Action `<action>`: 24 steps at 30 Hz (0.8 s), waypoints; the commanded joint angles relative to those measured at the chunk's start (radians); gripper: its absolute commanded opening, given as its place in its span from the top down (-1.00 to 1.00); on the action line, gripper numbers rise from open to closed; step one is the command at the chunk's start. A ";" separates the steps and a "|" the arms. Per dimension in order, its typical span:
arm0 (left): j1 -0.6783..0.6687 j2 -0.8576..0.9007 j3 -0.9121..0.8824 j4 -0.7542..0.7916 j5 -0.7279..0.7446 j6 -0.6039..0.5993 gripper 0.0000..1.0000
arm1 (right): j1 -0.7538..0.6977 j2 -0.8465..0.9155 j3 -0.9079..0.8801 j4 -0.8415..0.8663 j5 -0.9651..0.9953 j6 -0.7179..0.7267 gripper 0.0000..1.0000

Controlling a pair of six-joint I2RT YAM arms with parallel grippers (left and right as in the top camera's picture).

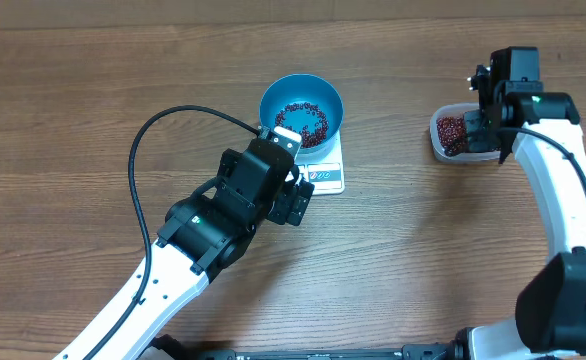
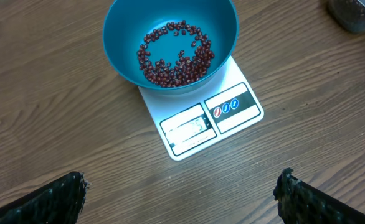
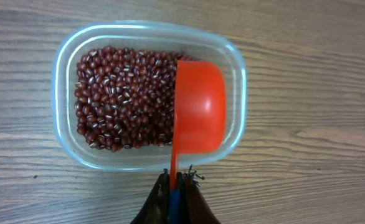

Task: Scoop item into bowl and weigh 150g on scale
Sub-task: 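Move the empty scoop back right over the bean tub, then dip the scoop into the beans again and fill it, right gripper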

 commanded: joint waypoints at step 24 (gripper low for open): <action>0.005 0.008 0.009 0.004 -0.020 -0.014 -0.99 | -0.002 0.107 -0.146 0.143 -0.073 -0.003 0.92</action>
